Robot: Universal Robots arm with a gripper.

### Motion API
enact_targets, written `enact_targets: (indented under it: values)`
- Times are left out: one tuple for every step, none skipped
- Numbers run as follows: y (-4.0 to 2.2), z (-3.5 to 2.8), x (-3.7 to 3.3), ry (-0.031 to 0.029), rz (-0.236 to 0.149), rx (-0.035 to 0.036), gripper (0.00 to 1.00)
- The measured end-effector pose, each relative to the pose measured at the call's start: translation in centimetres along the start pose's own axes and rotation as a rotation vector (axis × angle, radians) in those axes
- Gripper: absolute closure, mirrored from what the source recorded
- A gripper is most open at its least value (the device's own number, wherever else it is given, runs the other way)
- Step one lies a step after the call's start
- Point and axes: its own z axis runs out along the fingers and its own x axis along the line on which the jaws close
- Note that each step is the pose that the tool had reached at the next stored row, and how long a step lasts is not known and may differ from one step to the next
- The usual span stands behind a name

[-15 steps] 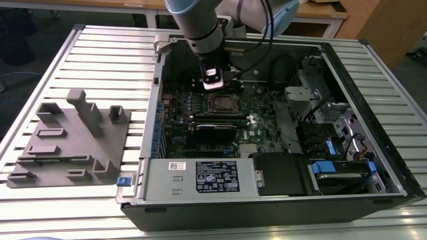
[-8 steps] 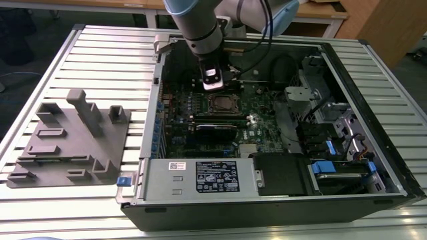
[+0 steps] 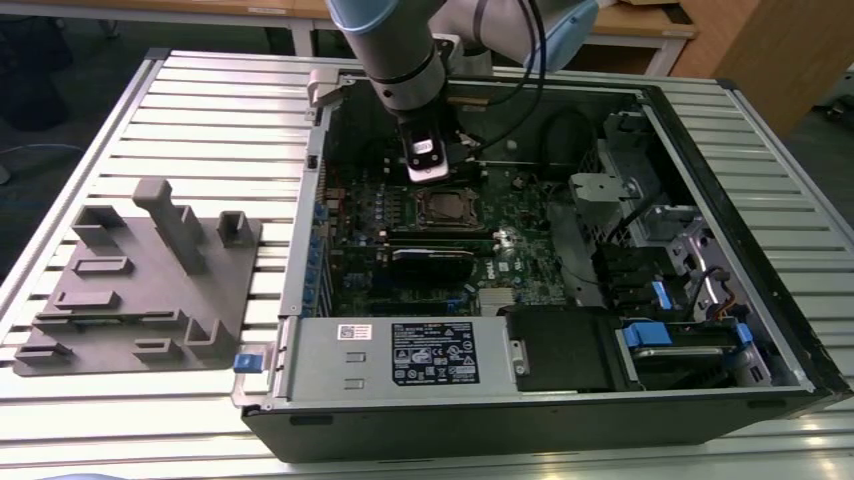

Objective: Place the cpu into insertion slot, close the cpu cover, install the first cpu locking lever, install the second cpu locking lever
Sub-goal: 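Install the first cpu locking lever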

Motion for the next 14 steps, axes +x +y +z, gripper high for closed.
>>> enact_targets:
  values:
    - [0.0,0.0,0.0,-0.0001,0.0,0.0003,0.89]
    - [-0.01,0.0,0.0,-0.0001,-0.001,0.0004,0.89]
    - [-0.01,-0.01,-0.02,0.0,-0.001,0.0005,0.89]
    - [-0.01,0.0,-0.04,-0.0001,-0.001,0.0009,0.89]
    - [-0.02,0.01,-0.07,-0.0003,-0.001,0.0012,0.89]
    - [-0.02,0.03,-0.08,-0.0005,-0.001,0.0014,0.89]
    - [-0.02,0.05,-0.1,-0.0008,-0.001,0.0017,0.89]
    - [-0.02,0.08,-0.13,-0.001,-0.001,0.0021,0.89]
    - [-0.03,0.1,-0.14,-0.0014,-0.002,0.0028,0.89]
    - [-0.03,0.11,-0.15,-0.0017,-0.002,0.0036,0.89]
    - [-0.03,0.12,-0.16,-0.0021,-0.002,0.0044,0.89]
    - [-0.03,0.12,-0.16,-0.0022,-0.002,0.0044,0.89]
    - [-0.03,0.12,-0.16,-0.0022,-0.002,0.0046,0.89]
    - [-0.03,0.12,-0.16,-0.0023,-0.003,0.0046,0.89]
